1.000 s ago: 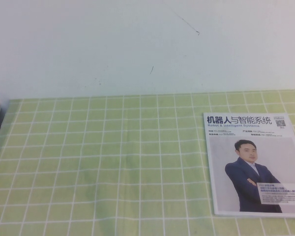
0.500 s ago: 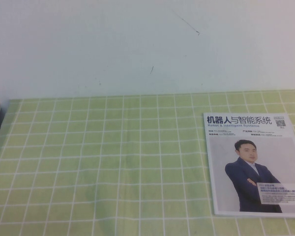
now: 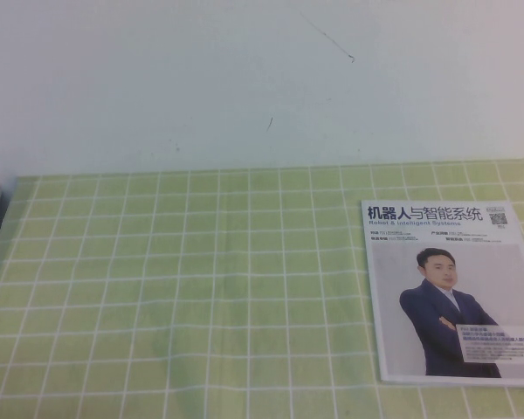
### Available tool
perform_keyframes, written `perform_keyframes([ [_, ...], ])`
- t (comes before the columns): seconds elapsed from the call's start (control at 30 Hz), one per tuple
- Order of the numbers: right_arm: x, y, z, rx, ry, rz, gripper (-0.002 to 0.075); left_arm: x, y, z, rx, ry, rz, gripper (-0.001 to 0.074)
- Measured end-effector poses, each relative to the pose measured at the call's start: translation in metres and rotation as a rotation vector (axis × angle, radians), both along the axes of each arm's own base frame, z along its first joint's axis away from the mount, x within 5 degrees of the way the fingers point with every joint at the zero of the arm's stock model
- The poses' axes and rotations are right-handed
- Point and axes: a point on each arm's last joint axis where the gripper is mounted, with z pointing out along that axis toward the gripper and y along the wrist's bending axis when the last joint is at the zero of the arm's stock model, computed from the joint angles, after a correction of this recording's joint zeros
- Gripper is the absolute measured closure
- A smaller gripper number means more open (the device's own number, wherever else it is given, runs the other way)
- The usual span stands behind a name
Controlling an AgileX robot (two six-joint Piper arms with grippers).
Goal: Close book
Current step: 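Close the open booklet and leave it lying on the table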
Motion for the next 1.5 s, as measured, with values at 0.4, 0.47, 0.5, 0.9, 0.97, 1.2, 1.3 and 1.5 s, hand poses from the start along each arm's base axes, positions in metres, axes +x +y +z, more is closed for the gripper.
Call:
perform_keyframes([
  [0.4,0.0,0.0001,0.0001,0.002,0.0,0.001,0.0729,-0.0018,-0.0015,-0.0073,0.208,0.058,-0.002,0.0738],
  [0.47,0.0,0.0001,0.0001,0.002,0.0,0.001,0.0729,-0.002,-0.0008,-0.0083,0.219,0.069,0.009,0.0738],
  [0.5,0.0,0.0001,0.0001,0.002,0.0,0.001,0.0729,-0.0022,-0.0006,-0.0092,0.213,0.081,0.014,0.0738],
  [0.9,0.0,0.0002,0.0001,0.003,0.0,0.001,0.0729,-0.0026,-0.0007,-0.0099,0.208,0.094,0.015,0.0738],
  [0.97,0.0,0.0002,0.0001,0.003,0.0,0.001,0.0729,-0.0026,-0.0007,-0.0099,0.206,0.095,0.015,0.0738],
  [1.2,0.0,0.0002,0.0001,0.003,0.0,0.001,0.0729,-0.0026,-0.0006,-0.01,0.211,0.095,0.016,0.0738],
  [1.3,0.0,0.0002,0.0001,0.003,0.0,0.001,0.0729,-0.0026,-0.0005,-0.01,0.205,0.096,0.018,0.0738],
  [1.5,0.0,0.0002,0.0001,0.003,0.0,0.001,0.0729,-0.0027,0.0001,-0.0098,0.151,0.105,0.036,0.0738],
])
